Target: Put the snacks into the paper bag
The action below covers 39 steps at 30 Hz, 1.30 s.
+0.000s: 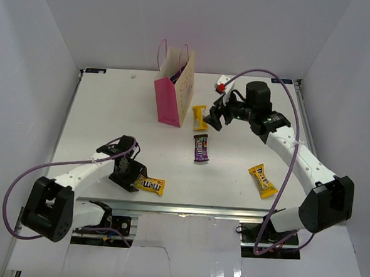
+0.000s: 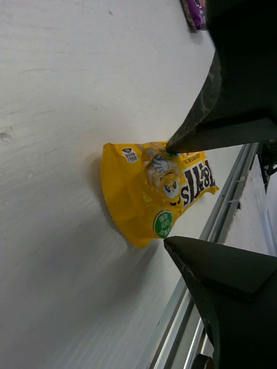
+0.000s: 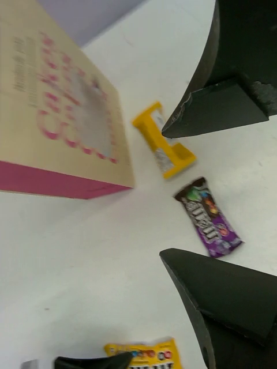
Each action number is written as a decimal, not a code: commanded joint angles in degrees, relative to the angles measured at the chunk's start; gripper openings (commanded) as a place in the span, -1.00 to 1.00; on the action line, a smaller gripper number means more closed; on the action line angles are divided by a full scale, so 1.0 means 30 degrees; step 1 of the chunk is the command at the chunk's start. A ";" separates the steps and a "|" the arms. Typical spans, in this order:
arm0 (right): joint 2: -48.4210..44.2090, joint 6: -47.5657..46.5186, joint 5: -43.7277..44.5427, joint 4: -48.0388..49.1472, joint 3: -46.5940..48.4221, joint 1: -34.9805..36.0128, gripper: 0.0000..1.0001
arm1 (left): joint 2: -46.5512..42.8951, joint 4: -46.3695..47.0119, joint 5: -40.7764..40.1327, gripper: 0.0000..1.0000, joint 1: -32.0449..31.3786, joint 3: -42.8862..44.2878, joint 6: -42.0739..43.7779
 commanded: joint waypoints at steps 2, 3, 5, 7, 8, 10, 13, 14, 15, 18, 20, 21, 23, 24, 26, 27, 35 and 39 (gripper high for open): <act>-0.2136 -0.0069 -0.2147 -0.0986 -0.3255 -0.2243 0.67 | 0.1181 0.0065 -0.0174 0.33 -0.0167 0.1168 -0.1227; -0.2520 -0.0040 -0.2206 -0.0987 -0.4247 -0.2566 0.67 | 0.1328 0.0153 -0.0174 0.23 -0.0196 0.1198 -0.1168; -0.3488 0.0048 -0.2469 -0.0957 -0.5161 -0.3591 0.67 | 0.1652 0.0415 -0.0057 0.08 -0.0225 0.1082 -0.1080; -0.4277 0.0194 -0.2703 -0.0957 -0.6217 -0.4325 0.67 | 0.1682 0.0592 0.0060 -0.20 -0.0226 0.0964 -0.0905; -0.4485 0.0253 -0.2820 -0.0928 -0.6510 -0.4530 0.67 | 0.1653 0.0767 0.0031 -0.27 -0.0226 0.0964 -0.0759; -0.5040 0.0516 -0.3054 -0.0899 -0.7243 -0.4970 0.67 | 0.1362 0.0769 -0.0231 -0.49 -0.0226 0.1372 -0.0060; -0.5627 0.0692 -0.3319 -0.0898 -0.7829 -0.5408 0.67 | 0.0689 0.0769 -0.0728 -0.75 -0.0226 0.2743 0.1259; -0.5746 0.0693 -0.3349 -0.0928 -0.7947 -0.5498 0.67 | 0.0511 0.0798 -0.1021 -0.80 -0.0226 0.3186 0.2453; -0.5834 0.0693 -0.3436 -0.0928 -0.8065 -0.5731 0.67 | 0.0307 0.0885 -0.1517 -0.84 -0.0226 0.3684 0.3219; -0.6186 0.0722 -0.3641 -0.0958 -0.8504 -0.6257 0.67 | -0.0484 0.1353 -0.2369 -0.88 -0.0226 0.5968 0.6791; -0.6362 0.0780 -0.3671 -0.0957 -0.8797 -0.6639 0.67 | -0.0952 0.2285 -0.2663 -0.88 -0.0226 0.7900 1.0234; -0.6478 0.0781 -0.3729 -0.0986 -0.8885 -0.6786 0.67 | -0.0955 0.2611 -0.2751 -0.89 -0.0226 0.8691 1.1476; -0.6567 0.0810 -0.3788 -0.0957 -0.9091 -0.7021 0.67 | -0.0462 0.3197 -0.2927 -0.89 -0.0226 1.1433 1.3908; -0.6596 0.0810 -0.3817 -0.0957 -0.9149 -0.7225 0.67 | -0.0051 0.3287 -0.3044 -0.90 -0.0226 1.2496 1.6154; -0.6626 0.0752 -0.3847 -0.0957 -0.9266 -0.7431 0.67 | 0.0944 0.3404 -0.3250 -0.90 -0.0226 1.5941 1.8042; -0.6655 0.0780 -0.3847 -0.0957 -0.9296 -0.7577 0.67 | 0.2051 0.3550 -0.3279 -0.91 -0.0226 1.7066 1.9733; -0.7035 0.0693 -0.3964 -0.1191 -0.9676 -0.8018 0.67 | 0.8181 0.5274 -0.4129 -0.94 -0.0226 2.6038 2.5313; -0.7679 0.0605 -0.3964 -0.1396 -1.0174 -0.8311 0.67 | 0.9881 0.7006 -0.4070 -0.91 -0.0313 2.7415 2.6458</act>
